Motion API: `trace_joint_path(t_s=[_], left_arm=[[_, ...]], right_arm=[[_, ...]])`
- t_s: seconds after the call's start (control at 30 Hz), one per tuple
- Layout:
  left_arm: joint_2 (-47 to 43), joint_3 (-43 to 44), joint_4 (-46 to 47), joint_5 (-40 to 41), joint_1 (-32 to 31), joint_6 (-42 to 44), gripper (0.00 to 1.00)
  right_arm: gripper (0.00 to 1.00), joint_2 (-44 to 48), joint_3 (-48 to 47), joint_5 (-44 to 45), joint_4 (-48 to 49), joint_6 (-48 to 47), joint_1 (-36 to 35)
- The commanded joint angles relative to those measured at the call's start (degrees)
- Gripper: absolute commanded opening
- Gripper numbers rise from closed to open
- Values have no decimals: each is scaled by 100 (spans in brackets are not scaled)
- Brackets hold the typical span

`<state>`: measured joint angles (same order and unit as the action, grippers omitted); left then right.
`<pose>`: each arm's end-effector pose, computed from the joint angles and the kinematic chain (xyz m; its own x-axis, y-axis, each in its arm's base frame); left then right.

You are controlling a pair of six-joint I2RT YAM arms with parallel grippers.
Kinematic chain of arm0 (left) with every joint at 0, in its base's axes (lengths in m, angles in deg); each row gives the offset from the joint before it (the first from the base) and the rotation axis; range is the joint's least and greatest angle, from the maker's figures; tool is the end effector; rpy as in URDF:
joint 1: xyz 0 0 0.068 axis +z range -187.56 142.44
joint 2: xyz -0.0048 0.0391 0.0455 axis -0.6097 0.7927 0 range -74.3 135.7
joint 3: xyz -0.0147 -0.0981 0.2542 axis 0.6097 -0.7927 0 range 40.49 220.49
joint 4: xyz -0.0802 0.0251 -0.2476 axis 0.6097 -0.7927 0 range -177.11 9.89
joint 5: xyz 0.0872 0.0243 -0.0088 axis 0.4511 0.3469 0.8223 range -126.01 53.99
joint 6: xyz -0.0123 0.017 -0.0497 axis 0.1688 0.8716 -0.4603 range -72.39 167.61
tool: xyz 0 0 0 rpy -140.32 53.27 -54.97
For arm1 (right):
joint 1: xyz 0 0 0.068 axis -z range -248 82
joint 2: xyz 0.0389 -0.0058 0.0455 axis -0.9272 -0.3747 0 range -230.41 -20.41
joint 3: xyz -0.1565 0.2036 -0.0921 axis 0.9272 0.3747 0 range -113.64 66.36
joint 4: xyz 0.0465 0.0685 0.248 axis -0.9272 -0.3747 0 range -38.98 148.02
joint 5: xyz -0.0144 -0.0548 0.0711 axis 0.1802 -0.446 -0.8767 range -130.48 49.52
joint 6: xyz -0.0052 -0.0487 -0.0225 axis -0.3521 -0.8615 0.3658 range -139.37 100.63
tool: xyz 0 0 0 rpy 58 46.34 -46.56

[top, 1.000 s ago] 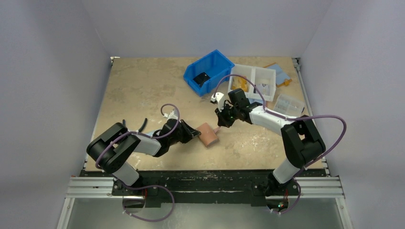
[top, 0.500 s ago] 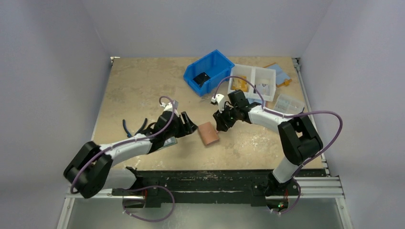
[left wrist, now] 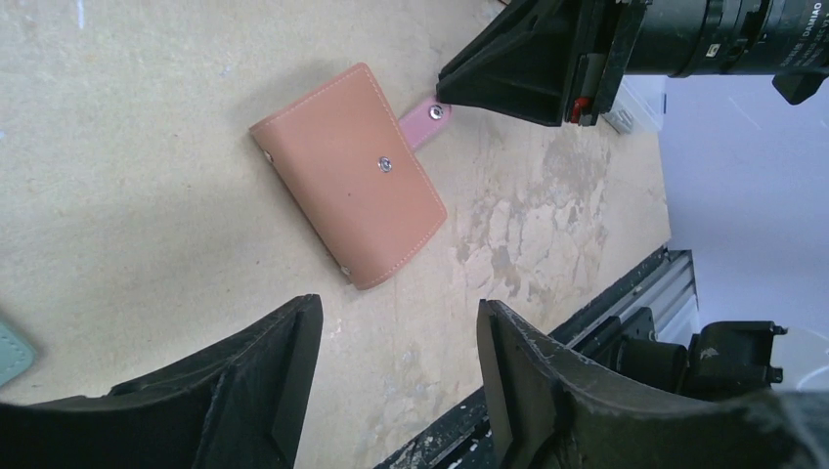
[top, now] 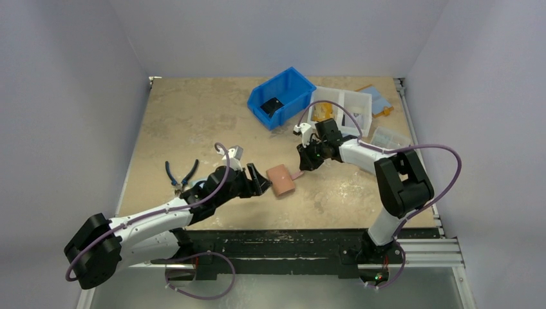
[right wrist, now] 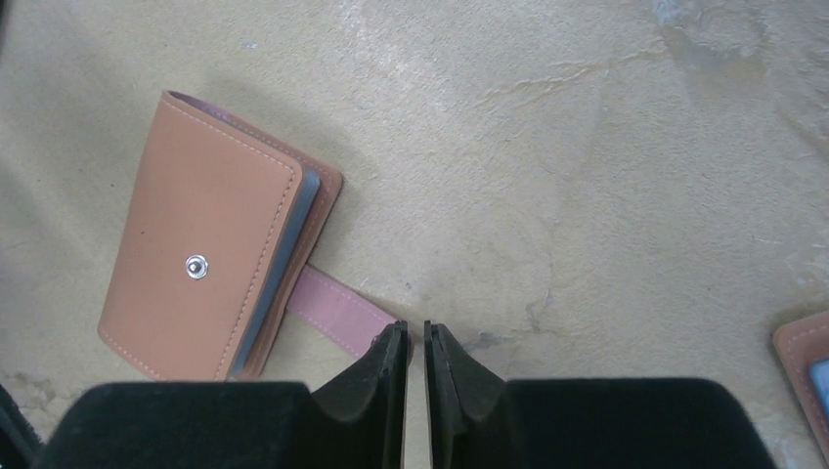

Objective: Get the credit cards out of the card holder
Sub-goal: Open the card holder at the center of the board.

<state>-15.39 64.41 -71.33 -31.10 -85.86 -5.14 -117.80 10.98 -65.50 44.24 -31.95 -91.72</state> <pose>0.1467 -0.1600 0.1999 -0.7293 -0.3738 -0.5731 0.1853 0.6984 -0.6913 0.3014 0.1489 0.1680 -0.6121 -0.4846 -0.6249 -0.7331 0.6439 0.2189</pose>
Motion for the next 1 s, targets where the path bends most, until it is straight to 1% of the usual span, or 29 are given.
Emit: trace_joint_path(t_s=[0.0, 0.03, 0.1, 0.13, 0.27, 0.4, 0.47, 0.57, 0.67, 0.73, 0.83, 0.97], left_arm=[[-274, 263, 14, 458, -23, 253, 71], [-329, 260, 33, 508, -28, 228, 78], [-388, 224, 86, 560, -16, 90, 97], [-397, 214, 123, 521, -15, 20, 99], [-225, 322, 90, 113, -9, -128, 99], [191, 820, -451, -143, -33, -163, 90], [418, 1166, -810, -99, -115, -63, 86], [726, 1773, -1770, 667, -570, 173, 86], [1056, 2254, -2417, 1518, -1022, 255, 86], [1245, 2440, -2710, 2028, -1307, 216, 86], [1405, 2618, -2935, 2630, -1604, 148, 86], [1513, 2726, -2889, 3034, -1782, 32, 86]], right_arm=[[19, -67, -237, -92, -100, -37, 8], [20, -36, -245, -137, -113, -50, 8], [22, 34, -250, -237, -137, -73, 16], [22, 57, -254, -270, -147, -90, 22], [23, 156, -271, -390, -211, -173, 58], [24, 218, -321, -576, -335, -324, 78], [24, 204, -365, -652, -420, -400, 88], [24, 25, -597, -820, -852, -697, 121], [24, -160, -733, -1013, -1149, -783, 170], [24, -156, -731, -1047, -1162, -788, 175], [25, -111, -729, -1067, -1154, -782, 183], [25, -116, -729, -1075, -1144, -772, 211]])
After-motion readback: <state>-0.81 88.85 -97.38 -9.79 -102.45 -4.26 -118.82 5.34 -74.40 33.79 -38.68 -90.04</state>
